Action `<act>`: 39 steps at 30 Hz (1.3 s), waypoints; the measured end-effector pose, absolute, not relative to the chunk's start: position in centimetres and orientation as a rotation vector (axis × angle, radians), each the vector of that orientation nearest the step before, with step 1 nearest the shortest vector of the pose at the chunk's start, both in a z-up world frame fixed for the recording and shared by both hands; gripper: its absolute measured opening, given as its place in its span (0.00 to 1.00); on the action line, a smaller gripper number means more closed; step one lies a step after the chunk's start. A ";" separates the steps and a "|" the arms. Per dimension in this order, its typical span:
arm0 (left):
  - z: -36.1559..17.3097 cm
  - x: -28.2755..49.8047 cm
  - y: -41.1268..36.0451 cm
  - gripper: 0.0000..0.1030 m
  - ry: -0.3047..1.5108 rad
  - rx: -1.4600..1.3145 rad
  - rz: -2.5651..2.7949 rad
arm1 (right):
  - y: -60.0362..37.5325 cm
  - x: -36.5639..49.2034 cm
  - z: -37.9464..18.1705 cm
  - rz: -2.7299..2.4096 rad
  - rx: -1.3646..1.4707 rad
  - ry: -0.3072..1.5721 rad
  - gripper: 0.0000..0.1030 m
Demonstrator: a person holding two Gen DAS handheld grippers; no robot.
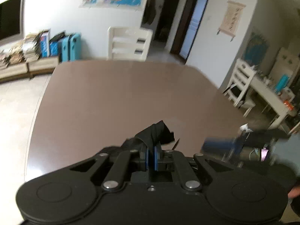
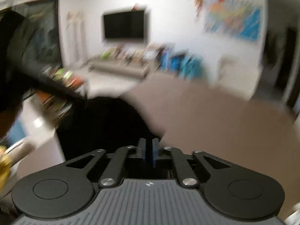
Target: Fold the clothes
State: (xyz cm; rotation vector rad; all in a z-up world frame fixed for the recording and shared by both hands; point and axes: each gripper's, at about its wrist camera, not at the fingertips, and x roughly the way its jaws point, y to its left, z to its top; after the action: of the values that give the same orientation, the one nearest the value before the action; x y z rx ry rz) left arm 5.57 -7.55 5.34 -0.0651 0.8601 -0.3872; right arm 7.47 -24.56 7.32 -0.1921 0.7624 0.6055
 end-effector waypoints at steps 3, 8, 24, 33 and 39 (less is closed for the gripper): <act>4.5 4.3 -7.3 0.06 0.902 -0.083 -0.349 | -21.7 8.7 1.2 0.623 -0.256 0.882 0.38; 3.0 3.5 -5.2 0.06 0.923 -0.099 -0.309 | -17.5 9.4 -3.4 0.588 -0.407 0.857 0.95; 4.3 3.3 -2.2 0.06 0.847 -0.128 -0.267 | -20.6 13.3 0.7 0.479 -0.218 0.783 0.02; 8.1 2.4 -0.4 0.06 0.756 -0.131 -0.326 | -22.0 14.1 7.4 0.472 -0.116 0.615 0.01; 12.2 0.9 0.4 0.08 0.670 -0.172 -0.417 | -25.3 12.6 13.8 0.535 -0.014 0.489 0.01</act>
State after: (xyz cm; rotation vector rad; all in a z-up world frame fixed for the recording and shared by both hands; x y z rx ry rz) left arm 0.93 0.39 12.20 -0.1720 0.6700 -0.4174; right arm 12.55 -25.31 13.79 -0.0141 0.4890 0.5354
